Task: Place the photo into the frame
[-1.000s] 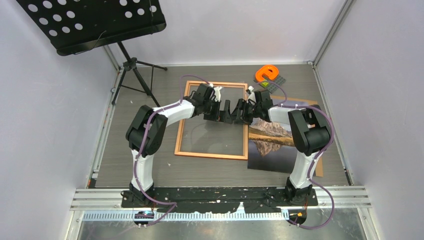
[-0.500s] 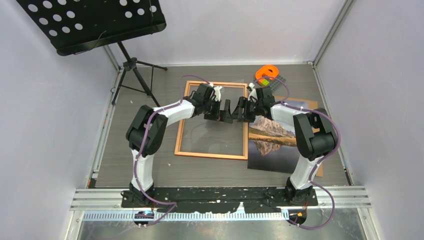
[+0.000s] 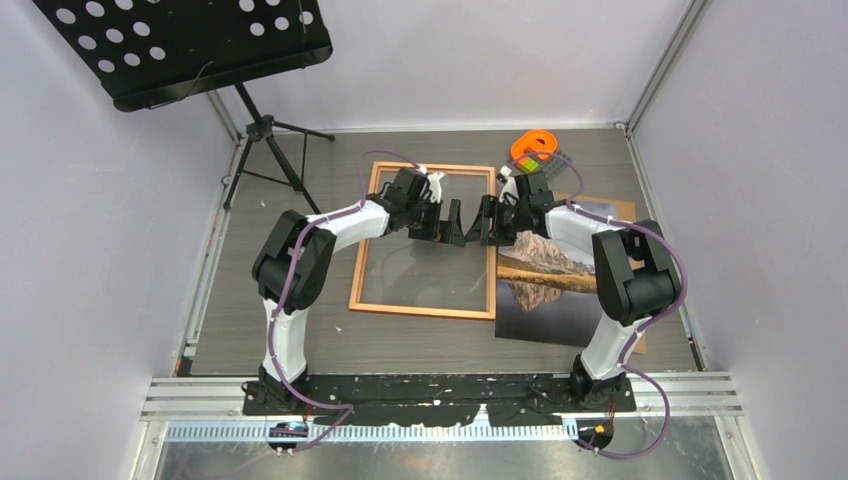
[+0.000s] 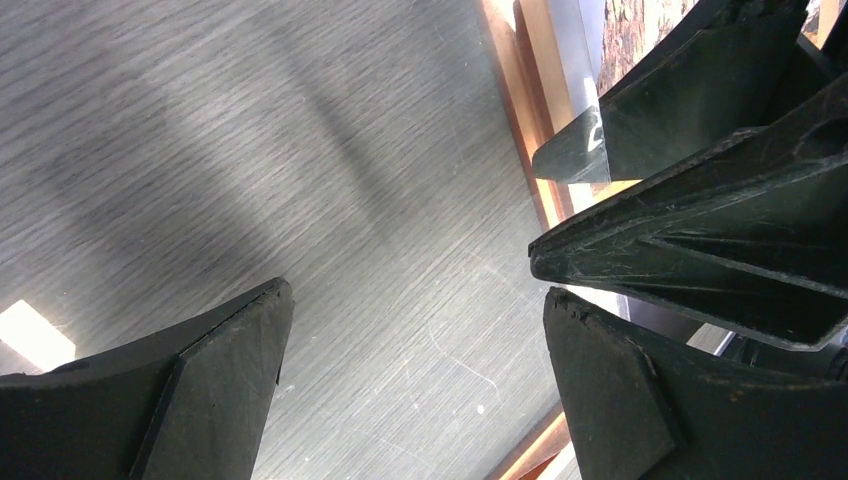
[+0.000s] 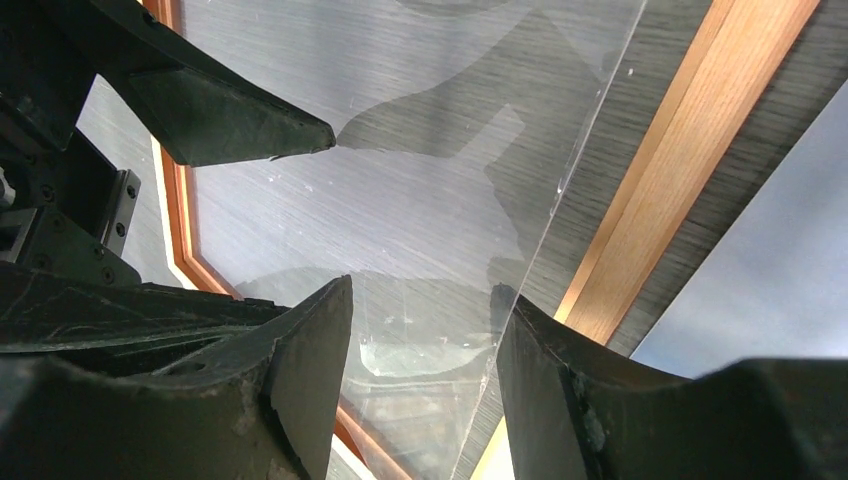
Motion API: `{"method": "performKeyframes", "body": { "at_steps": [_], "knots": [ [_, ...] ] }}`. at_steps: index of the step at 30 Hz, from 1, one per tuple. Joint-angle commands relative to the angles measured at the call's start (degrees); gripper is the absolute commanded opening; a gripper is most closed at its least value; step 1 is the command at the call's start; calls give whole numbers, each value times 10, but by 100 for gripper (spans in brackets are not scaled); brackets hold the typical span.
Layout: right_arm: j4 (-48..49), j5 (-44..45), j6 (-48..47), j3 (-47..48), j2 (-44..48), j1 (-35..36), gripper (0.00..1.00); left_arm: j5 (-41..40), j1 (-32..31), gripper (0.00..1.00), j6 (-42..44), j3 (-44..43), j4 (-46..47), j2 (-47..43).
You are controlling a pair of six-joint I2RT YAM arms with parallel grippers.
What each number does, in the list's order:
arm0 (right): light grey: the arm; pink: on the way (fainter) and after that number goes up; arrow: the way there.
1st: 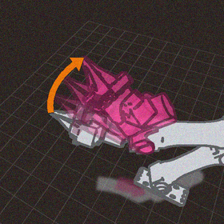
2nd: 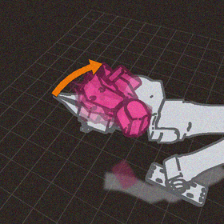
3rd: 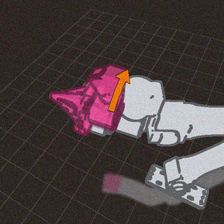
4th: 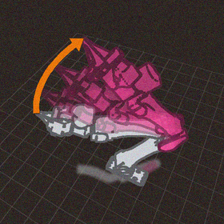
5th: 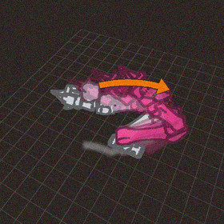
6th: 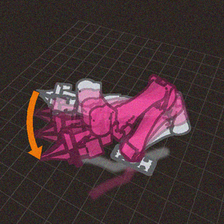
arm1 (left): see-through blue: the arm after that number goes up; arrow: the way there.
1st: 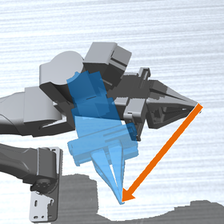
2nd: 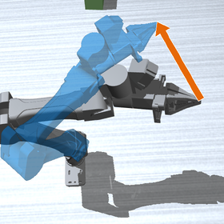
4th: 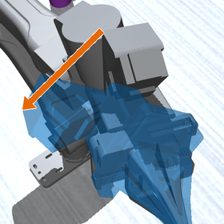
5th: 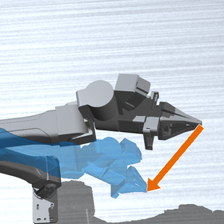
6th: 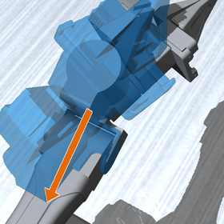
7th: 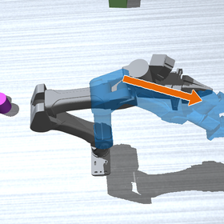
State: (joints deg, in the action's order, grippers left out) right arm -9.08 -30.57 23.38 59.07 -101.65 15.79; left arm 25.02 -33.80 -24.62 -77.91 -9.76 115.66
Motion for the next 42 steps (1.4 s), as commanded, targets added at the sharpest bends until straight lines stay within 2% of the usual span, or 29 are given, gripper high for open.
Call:
{"method": "performKeyframes", "body": {
  "at_steps": [1,42],
  "knots": [
    [-1,4,-20,28,35,-5,60,-13,-3,99,12,8,16,7],
    [-69,50,-86,43,84,-19,60,-23,2,99,18,13,12,-8]
  ]
}}
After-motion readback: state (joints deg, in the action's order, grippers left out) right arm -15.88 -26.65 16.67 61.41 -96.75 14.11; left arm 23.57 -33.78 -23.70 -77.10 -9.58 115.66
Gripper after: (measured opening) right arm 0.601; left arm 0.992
